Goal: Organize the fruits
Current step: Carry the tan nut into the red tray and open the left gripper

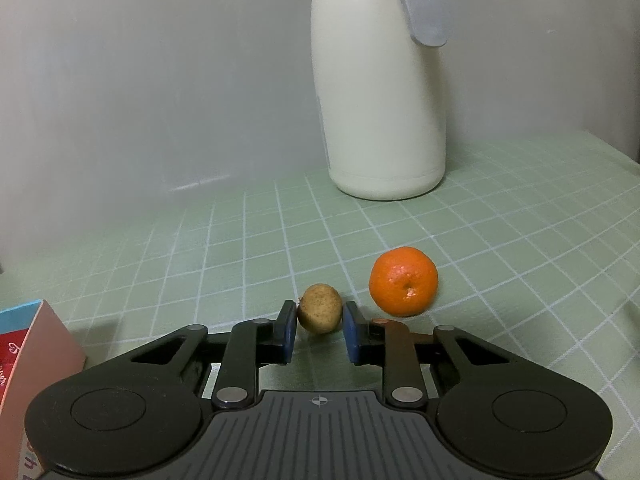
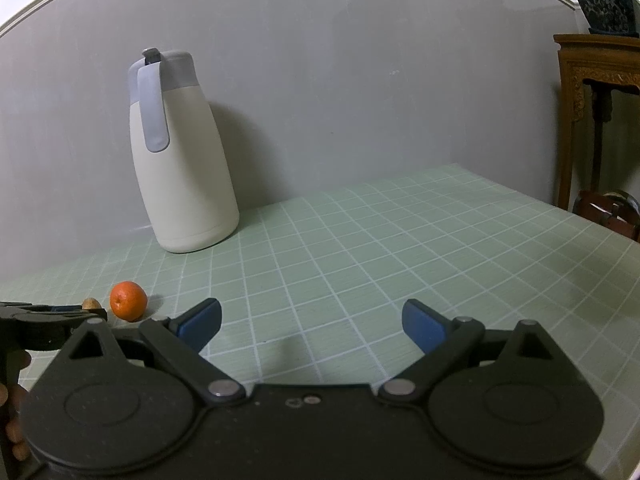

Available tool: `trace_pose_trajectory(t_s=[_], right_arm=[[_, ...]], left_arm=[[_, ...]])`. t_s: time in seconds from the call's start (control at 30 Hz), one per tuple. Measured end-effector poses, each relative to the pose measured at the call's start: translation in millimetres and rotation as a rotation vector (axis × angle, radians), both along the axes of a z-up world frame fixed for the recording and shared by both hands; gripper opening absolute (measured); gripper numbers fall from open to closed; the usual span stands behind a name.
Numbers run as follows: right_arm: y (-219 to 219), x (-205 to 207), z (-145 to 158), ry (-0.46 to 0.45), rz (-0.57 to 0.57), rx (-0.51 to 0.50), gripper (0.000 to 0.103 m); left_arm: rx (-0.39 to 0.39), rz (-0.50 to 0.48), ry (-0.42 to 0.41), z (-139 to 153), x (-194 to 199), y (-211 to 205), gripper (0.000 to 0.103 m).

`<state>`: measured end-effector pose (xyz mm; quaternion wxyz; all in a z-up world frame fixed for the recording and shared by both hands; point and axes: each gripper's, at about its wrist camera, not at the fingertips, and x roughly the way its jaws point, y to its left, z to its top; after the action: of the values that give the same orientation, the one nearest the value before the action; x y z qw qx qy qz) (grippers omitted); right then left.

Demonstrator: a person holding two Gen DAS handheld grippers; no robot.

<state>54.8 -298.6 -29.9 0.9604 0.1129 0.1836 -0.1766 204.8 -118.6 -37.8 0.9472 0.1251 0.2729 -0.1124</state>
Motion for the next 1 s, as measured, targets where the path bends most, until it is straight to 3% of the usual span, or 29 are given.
trace_pose_trajectory(t_s=[0.47, 0.67, 1.0], right_arm=[[8.3, -0.5, 3.0, -0.005, 0.021, -0.006, 0.097], [18.6, -0.2, 5.7, -0.012, 0.048, -0.018, 0.097], [49.6, 0.5, 10.8, -0.023, 0.128, -0.051, 0.097]], left_arm=[[-0.027, 0.048, -0.065, 16.0, -30.0, 20.8, 0.025], [-0.071, 0.115, -0.124, 39.7, -55.0, 49.9, 0.025], [-0.068, 0.242, -0.207, 69.8, -92.8, 111.7, 0.025]])
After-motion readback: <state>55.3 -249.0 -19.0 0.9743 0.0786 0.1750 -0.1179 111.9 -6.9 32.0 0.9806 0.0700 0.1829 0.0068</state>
